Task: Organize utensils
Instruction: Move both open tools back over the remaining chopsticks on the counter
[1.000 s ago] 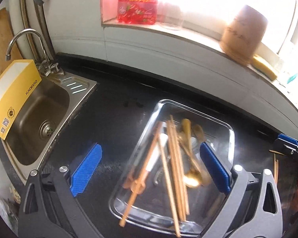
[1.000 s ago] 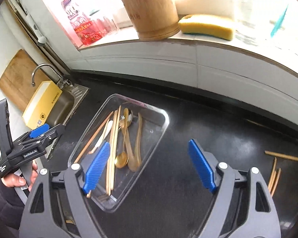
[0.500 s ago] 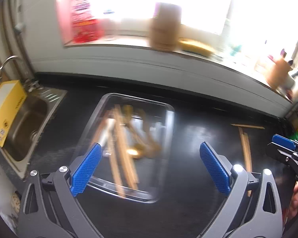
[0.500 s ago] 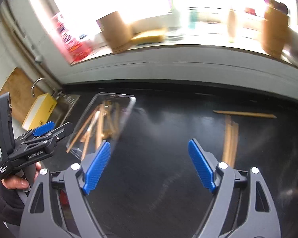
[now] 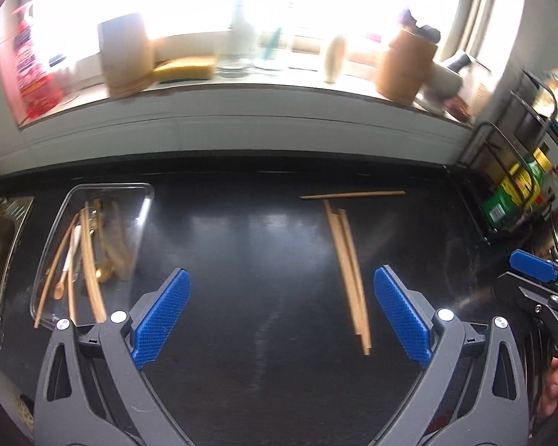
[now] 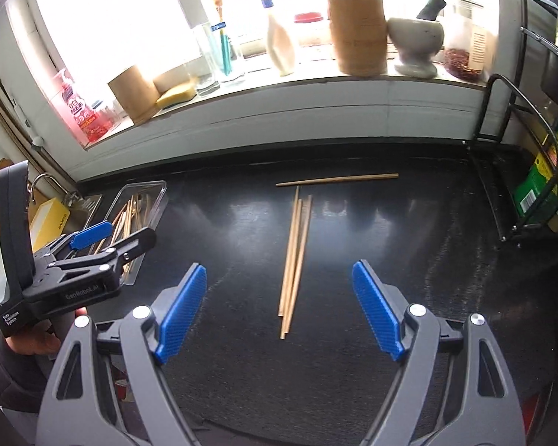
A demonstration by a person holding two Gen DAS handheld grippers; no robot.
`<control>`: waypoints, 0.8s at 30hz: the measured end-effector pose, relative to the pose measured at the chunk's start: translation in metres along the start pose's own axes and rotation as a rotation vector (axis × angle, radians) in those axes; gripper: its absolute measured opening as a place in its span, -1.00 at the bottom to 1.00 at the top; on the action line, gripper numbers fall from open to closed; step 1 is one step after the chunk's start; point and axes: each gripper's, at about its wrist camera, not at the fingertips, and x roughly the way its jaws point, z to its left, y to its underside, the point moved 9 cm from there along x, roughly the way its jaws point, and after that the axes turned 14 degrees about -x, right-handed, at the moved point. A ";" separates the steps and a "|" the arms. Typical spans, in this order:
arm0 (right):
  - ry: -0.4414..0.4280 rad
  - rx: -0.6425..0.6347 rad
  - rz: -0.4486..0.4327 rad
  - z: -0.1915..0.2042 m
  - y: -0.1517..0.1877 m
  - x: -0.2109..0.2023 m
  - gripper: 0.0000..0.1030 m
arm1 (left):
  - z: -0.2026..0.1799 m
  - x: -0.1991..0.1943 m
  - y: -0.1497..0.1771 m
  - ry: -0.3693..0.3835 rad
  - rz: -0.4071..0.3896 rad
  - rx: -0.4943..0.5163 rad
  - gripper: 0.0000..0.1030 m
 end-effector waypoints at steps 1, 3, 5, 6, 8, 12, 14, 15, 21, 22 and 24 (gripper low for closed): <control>-0.002 0.000 -0.001 -0.002 -0.001 0.000 0.53 | -0.006 0.000 0.001 0.002 -0.002 0.008 0.87; -0.006 0.001 -0.002 -0.006 0.000 -0.001 0.53 | -0.014 0.003 0.001 0.002 -0.004 0.017 0.87; -0.010 -0.001 0.000 -0.008 0.001 0.001 0.53 | -0.019 0.005 0.002 -0.002 -0.004 0.024 0.87; -0.011 -0.003 0.004 -0.009 0.000 0.003 0.53 | -0.020 0.007 0.002 -0.005 -0.001 0.024 0.87; -0.014 -0.006 0.009 -0.012 -0.002 0.008 0.53 | -0.022 0.011 0.002 -0.008 0.004 0.023 0.87; -0.018 -0.006 0.021 -0.014 -0.006 0.019 0.53 | -0.023 0.020 0.000 -0.018 0.014 0.028 0.87; -0.021 -0.007 0.030 -0.016 -0.009 0.028 0.53 | -0.022 0.027 -0.002 -0.021 0.022 0.031 0.87; -0.021 -0.007 0.034 -0.017 -0.010 0.031 0.53 | -0.022 0.030 -0.003 -0.022 0.024 0.031 0.87; -0.024 0.003 0.078 -0.032 -0.015 0.067 0.53 | -0.023 0.066 -0.007 -0.020 0.062 0.047 0.87; -0.023 0.004 0.085 -0.035 -0.016 0.072 0.53 | -0.024 0.072 -0.006 -0.014 0.069 0.052 0.87; -0.028 0.005 0.105 -0.042 -0.016 0.089 0.53 | -0.027 0.092 -0.002 -0.013 0.091 0.068 0.87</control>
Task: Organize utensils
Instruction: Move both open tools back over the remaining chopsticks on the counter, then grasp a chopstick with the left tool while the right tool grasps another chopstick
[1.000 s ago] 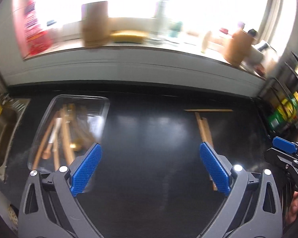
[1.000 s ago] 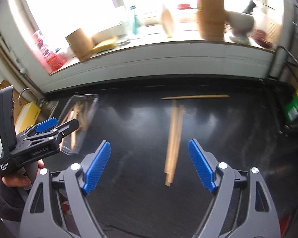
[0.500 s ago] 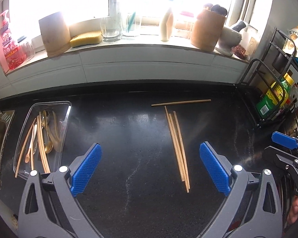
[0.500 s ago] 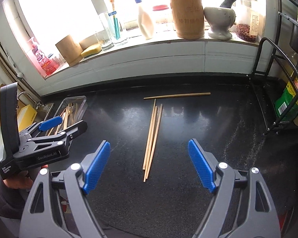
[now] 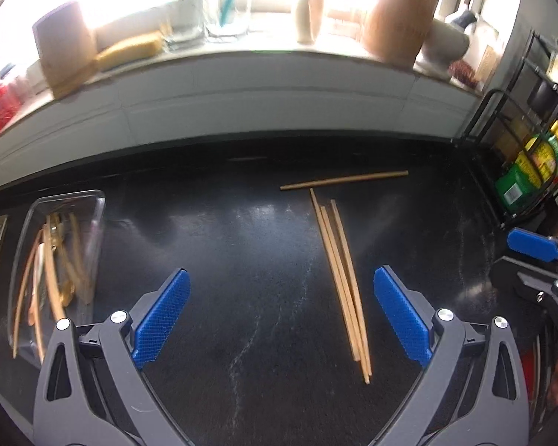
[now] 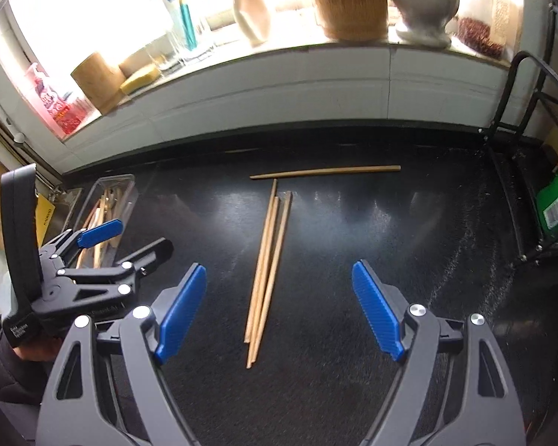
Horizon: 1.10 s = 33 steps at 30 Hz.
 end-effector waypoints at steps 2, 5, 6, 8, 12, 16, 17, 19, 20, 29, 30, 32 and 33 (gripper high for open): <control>-0.001 0.000 0.018 -0.007 -0.001 0.015 0.53 | -0.004 0.016 0.001 0.007 0.013 0.013 0.87; -0.003 -0.010 0.051 -0.019 0.000 0.040 0.53 | -0.009 0.047 0.002 0.005 0.041 0.039 0.87; -0.007 -0.013 0.062 -0.022 0.000 0.047 0.53 | -0.010 0.057 0.003 0.003 0.050 0.047 0.87; -0.008 -0.024 0.083 -0.030 0.000 0.064 0.53 | -0.011 0.075 0.005 -0.001 0.078 0.060 0.87; 0.007 -0.080 0.113 -0.048 -0.007 0.092 0.53 | -0.010 0.109 0.010 -0.009 0.132 0.068 0.87; 0.011 -0.097 0.124 -0.065 -0.022 0.110 0.53 | -0.008 0.141 0.016 -0.028 0.180 0.073 0.87; 0.014 -0.103 0.124 -0.069 -0.028 0.114 0.53 | -0.007 0.145 0.016 -0.028 0.188 0.070 0.87; 0.014 -0.113 0.120 -0.074 -0.037 0.119 0.53 | -0.006 0.154 0.017 -0.027 0.207 0.057 0.87; 0.013 -0.120 0.120 -0.077 -0.042 0.123 0.53 | -0.005 0.157 0.017 -0.036 0.201 0.061 0.87; 0.002 -0.401 0.123 -0.072 -0.063 0.166 0.53 | -0.012 0.160 0.017 -0.030 0.150 0.082 0.87; 0.000 -0.451 0.124 -0.071 -0.063 0.172 0.53 | -0.012 0.159 0.018 -0.027 0.147 0.084 0.87; -0.007 -0.512 0.122 -0.070 -0.064 0.177 0.53 | -0.013 0.156 0.024 -0.017 0.142 0.095 0.87; -0.008 -0.528 0.123 -0.070 -0.065 0.179 0.53 | -0.014 0.155 0.027 -0.010 0.142 0.110 0.87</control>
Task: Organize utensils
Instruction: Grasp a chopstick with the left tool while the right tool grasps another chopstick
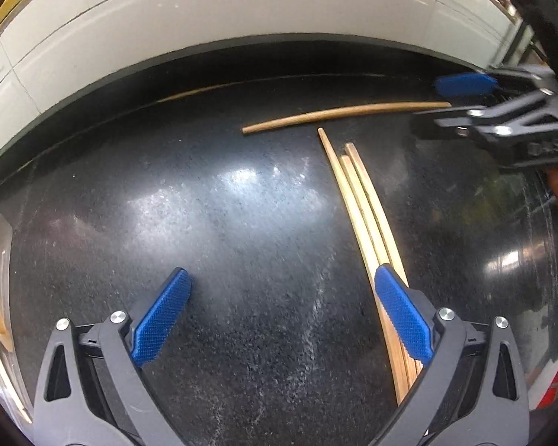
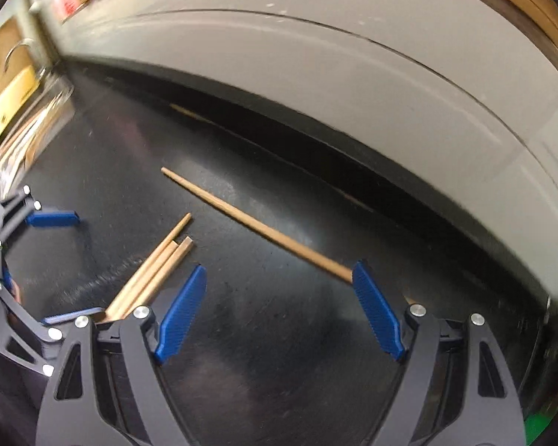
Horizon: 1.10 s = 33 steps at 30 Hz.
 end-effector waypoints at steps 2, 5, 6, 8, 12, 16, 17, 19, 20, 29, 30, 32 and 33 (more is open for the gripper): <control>-0.018 -0.018 -0.003 -0.001 -0.001 0.001 0.53 | 0.002 -0.005 0.004 -0.008 -0.008 0.015 0.87; -0.025 -0.005 -0.011 -0.006 -0.006 0.003 0.53 | 0.006 -0.005 0.010 -0.008 0.017 0.008 0.87; -0.025 -0.002 -0.010 -0.006 -0.006 0.003 0.53 | 0.008 -0.004 0.010 -0.012 0.017 0.010 0.87; -0.026 0.006 -0.014 -0.010 -0.008 0.004 0.53 | 0.008 -0.005 0.009 -0.007 0.025 0.007 0.87; -0.029 0.006 -0.018 -0.011 -0.012 0.003 0.53 | 0.005 -0.004 0.008 0.005 0.037 0.002 0.87; -0.026 -0.010 -0.018 -0.009 -0.013 0.006 0.53 | 0.006 -0.005 0.009 0.009 0.023 0.014 0.88; -0.025 -0.020 -0.017 -0.007 -0.015 0.007 0.53 | 0.007 -0.006 0.010 0.009 0.024 0.014 0.88; -0.023 -0.037 -0.018 -0.005 -0.018 0.009 0.53 | 0.006 -0.007 0.011 0.010 0.027 0.019 0.88; -0.028 -0.042 -0.019 -0.004 -0.019 0.009 0.53 | 0.005 -0.009 0.009 0.004 0.025 0.023 0.88; -0.023 -0.080 -0.026 -0.005 -0.021 0.012 0.53 | -0.006 -0.009 0.012 0.010 0.018 0.045 0.90; -0.019 -0.101 -0.029 -0.004 -0.022 0.012 0.53 | -0.008 -0.008 0.012 0.010 0.016 0.046 0.90; -0.012 -0.138 -0.041 -0.003 -0.022 0.013 0.53 | -0.010 -0.011 0.014 0.004 0.016 0.035 0.90; -0.015 -0.153 -0.043 -0.002 -0.022 0.014 0.53 | -0.008 -0.012 0.014 0.000 0.018 0.025 0.90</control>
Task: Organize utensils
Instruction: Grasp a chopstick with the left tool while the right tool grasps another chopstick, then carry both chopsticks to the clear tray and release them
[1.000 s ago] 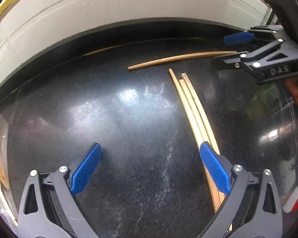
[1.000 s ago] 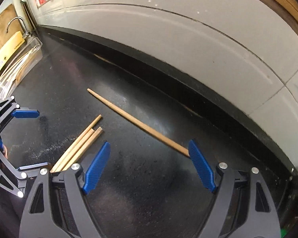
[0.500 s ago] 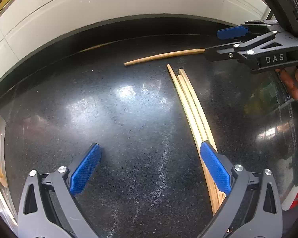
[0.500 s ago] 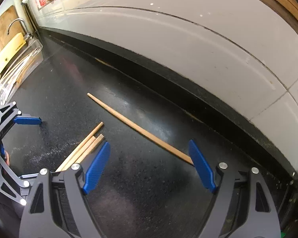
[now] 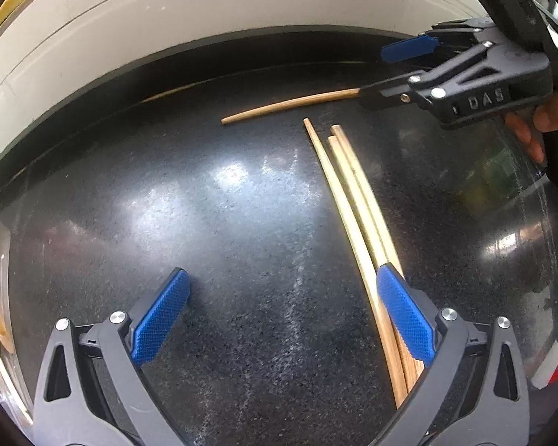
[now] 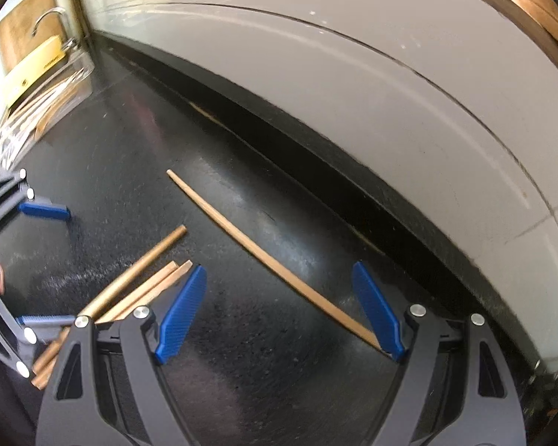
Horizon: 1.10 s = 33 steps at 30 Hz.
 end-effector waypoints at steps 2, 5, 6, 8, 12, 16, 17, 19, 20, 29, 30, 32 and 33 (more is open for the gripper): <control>-0.006 -0.018 -0.001 0.001 0.002 0.004 0.53 | 0.002 0.002 0.002 0.000 -0.003 -0.004 0.90; -0.030 -0.040 0.002 0.003 0.003 0.013 0.53 | 0.007 -0.001 0.005 0.001 -0.006 -0.007 0.90; -0.042 -0.045 0.007 0.004 0.003 0.017 0.53 | 0.008 -0.001 0.005 0.002 -0.010 -0.005 0.90; -0.062 -0.051 0.018 0.003 0.005 0.025 0.48 | 0.005 -0.001 0.005 0.005 -0.011 -0.005 0.90; -0.115 -0.036 0.018 0.000 0.006 0.029 0.46 | 0.000 0.000 0.008 -0.021 -0.045 0.054 0.78; -0.135 -0.074 0.033 0.006 0.008 0.026 0.29 | -0.011 -0.007 0.007 0.003 -0.066 0.090 0.14; -0.141 -0.081 0.038 0.008 0.009 0.024 0.25 | -0.014 -0.008 0.008 0.007 -0.066 0.096 0.04; -0.146 -0.091 0.046 0.013 0.012 0.020 0.01 | -0.020 -0.008 0.008 0.010 -0.060 0.096 -0.09; -0.152 -0.092 0.051 0.015 0.014 0.018 -0.10 | -0.023 -0.009 0.008 0.012 -0.057 0.101 -0.20; -0.176 0.056 0.116 0.050 0.038 -0.006 -0.84 | -0.032 -0.009 0.015 0.038 -0.008 0.073 -0.89; -0.164 0.102 0.123 0.054 0.042 -0.009 -0.84 | -0.032 -0.008 0.014 0.038 -0.006 0.068 -0.90; -0.129 0.167 0.110 0.055 0.048 -0.020 -0.84 | -0.024 -0.010 0.011 0.026 -0.002 0.035 -0.90; -0.109 0.217 0.097 0.055 0.050 -0.030 -0.84 | -0.019 -0.013 0.007 0.022 -0.002 0.002 -0.90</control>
